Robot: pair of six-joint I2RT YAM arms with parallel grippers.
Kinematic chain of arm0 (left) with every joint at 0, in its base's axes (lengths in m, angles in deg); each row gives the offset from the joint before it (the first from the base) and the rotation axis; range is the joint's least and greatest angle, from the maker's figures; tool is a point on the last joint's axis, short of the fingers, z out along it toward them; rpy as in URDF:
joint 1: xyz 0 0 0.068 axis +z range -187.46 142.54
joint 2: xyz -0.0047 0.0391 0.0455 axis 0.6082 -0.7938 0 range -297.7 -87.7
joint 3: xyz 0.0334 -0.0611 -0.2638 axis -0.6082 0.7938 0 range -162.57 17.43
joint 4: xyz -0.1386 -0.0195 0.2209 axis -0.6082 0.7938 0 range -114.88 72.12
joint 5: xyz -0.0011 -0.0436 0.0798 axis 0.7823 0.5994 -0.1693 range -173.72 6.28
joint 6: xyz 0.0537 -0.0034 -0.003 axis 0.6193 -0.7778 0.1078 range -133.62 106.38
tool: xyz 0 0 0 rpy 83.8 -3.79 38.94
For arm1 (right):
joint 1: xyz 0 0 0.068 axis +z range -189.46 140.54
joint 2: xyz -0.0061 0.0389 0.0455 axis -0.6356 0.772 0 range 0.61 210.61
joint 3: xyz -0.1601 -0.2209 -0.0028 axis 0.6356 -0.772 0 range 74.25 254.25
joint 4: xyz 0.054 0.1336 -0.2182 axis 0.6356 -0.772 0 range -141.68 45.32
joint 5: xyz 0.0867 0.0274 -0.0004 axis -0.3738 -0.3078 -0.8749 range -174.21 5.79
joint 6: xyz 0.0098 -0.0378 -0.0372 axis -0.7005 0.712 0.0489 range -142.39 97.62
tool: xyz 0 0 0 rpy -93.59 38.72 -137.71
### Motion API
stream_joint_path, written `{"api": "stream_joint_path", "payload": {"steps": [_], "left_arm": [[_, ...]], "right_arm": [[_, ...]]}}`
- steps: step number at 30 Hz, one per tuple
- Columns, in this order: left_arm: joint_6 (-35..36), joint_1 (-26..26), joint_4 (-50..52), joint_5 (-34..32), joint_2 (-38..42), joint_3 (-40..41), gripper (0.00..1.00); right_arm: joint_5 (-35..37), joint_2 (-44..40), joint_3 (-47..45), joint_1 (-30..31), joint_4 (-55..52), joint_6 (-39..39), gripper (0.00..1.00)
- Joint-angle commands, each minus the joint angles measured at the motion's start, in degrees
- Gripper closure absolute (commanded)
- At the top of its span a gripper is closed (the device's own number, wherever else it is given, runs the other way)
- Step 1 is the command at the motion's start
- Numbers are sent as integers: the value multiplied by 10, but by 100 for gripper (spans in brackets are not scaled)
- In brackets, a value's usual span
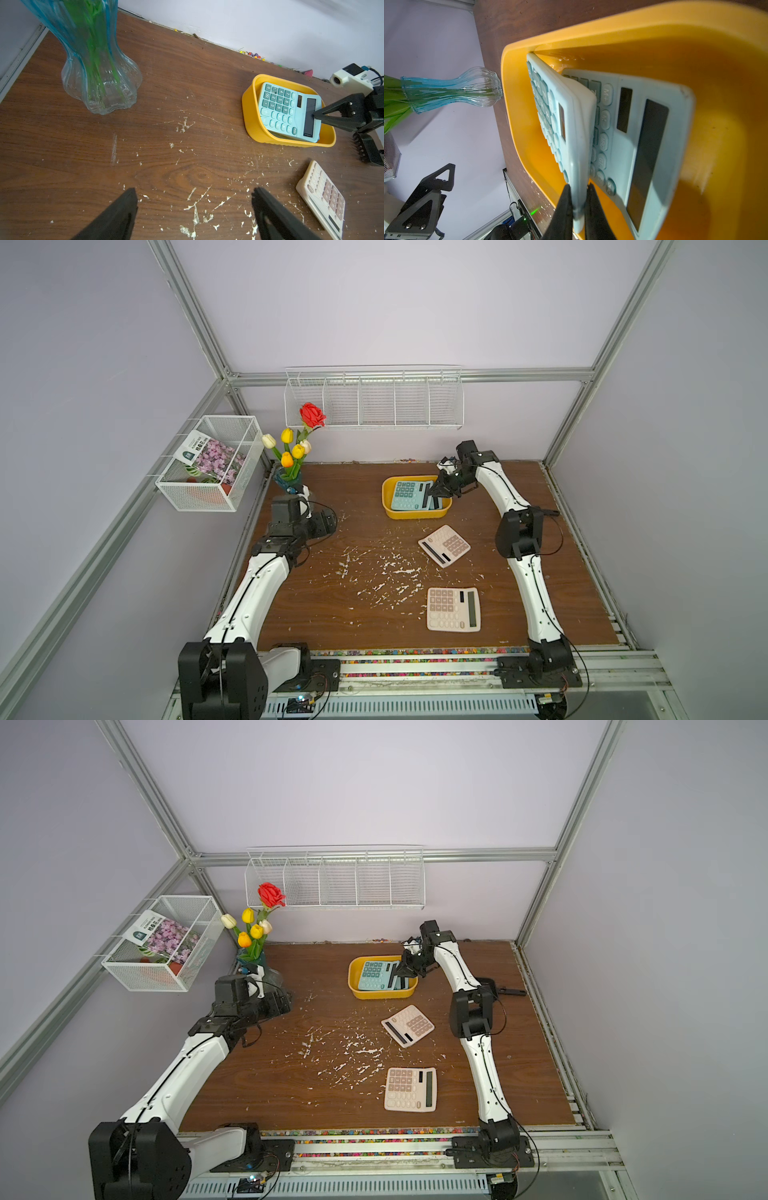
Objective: Put the calculator in the storage box
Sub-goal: Place the calculator in the storage box.
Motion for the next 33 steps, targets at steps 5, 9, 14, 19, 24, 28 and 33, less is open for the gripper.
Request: {"api": "stream_joint_path", "payload": {"steps": [5, 9, 14, 19, 24, 28, 33], "left_arm": [[3, 4, -5, 4, -4, -2, 10], [3, 4, -5, 5, -4, -2, 10], [3, 5, -5, 5, -4, -1, 10], [2, 5, -6, 6, -6, -2, 10], [3, 5, -6, 7, -5, -1, 10], [3, 5, -6, 7, -5, -1, 10], [4, 5, -6, 8, -6, -1, 10]], "right_arm": [[19, 13, 11, -1, 8, -5, 94], [23, 15, 11, 2, 10, -8, 93], [34, 17, 11, 6, 17, -13, 90], [43, 17, 11, 8, 27, -19, 83], [50, 19, 11, 11, 34, -25, 83], [55, 20, 11, 13, 41, -30, 83], [63, 20, 11, 15, 52, -38, 83]]}}
